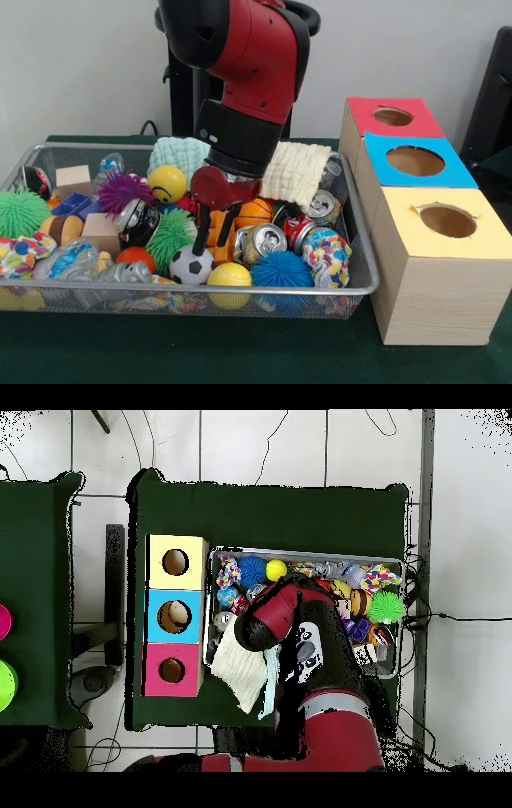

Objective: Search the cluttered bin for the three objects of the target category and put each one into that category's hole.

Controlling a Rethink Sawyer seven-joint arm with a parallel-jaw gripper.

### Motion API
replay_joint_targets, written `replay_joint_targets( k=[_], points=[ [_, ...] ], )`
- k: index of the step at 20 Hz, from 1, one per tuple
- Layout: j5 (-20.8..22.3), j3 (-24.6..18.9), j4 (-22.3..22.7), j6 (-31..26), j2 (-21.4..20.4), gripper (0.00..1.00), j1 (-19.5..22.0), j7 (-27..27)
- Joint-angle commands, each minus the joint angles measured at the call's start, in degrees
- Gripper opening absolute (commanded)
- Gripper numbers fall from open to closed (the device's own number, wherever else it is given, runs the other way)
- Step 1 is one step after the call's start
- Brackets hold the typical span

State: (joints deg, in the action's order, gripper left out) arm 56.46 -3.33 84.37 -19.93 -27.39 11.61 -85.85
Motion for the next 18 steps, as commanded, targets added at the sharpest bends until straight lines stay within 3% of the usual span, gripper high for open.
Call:
replay_joint_targets(
  k=[1, 10, 18],
  points=[
    [-5.3, -2.5, -0.7, -7.0, 2.7, 1.0, 0.7, -3.9],
    [-7.5, -1.1, -2.4, -11.8, 3.6, 1.0, -1.2, -1.5],
    [-9.6, -2.3, -2.0, -17.8, 1.7, 1.0, -0.3, 4.4]
  ],
)
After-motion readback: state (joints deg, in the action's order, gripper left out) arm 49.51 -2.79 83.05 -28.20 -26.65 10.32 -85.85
